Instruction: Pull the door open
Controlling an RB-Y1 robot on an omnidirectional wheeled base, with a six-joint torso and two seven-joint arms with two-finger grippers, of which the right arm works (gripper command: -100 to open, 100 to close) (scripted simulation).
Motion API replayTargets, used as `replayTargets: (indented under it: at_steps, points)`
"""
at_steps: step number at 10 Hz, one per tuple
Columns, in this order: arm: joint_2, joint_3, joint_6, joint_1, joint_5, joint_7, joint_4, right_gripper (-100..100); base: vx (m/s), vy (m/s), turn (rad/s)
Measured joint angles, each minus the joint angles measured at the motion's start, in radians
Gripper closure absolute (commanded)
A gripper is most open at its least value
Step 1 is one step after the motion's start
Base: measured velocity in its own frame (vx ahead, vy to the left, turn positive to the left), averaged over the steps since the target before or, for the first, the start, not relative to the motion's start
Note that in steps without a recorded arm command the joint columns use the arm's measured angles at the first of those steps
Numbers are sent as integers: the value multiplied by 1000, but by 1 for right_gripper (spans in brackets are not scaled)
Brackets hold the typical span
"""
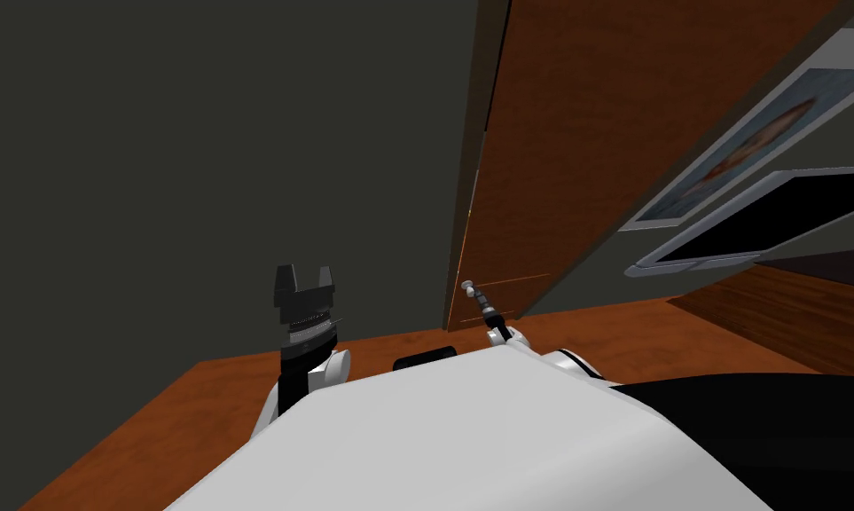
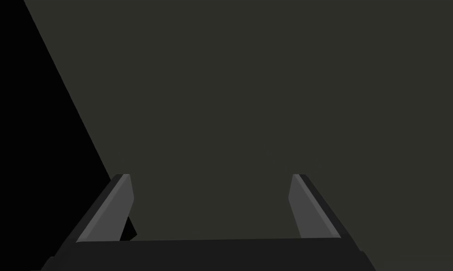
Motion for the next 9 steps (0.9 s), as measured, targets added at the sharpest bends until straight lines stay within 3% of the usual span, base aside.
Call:
replayTargets:
  at_steps: [1,4,6,7,9]
  points:
    - [-2,1,11,17,0,-3,-29,100,-29,-5,76]
    - [-4,0,6,10,-29,-74,-8,100,-45,-31,73]
    - [-4,2,17,13,-40,-105,-18,100,-29,-21,80]
    - [-2,2,7,2,-45,-121,3,100,-17,-6,-12]
    - [-3,0,56,50,-57,-141,-92,100,-35,-17,82]
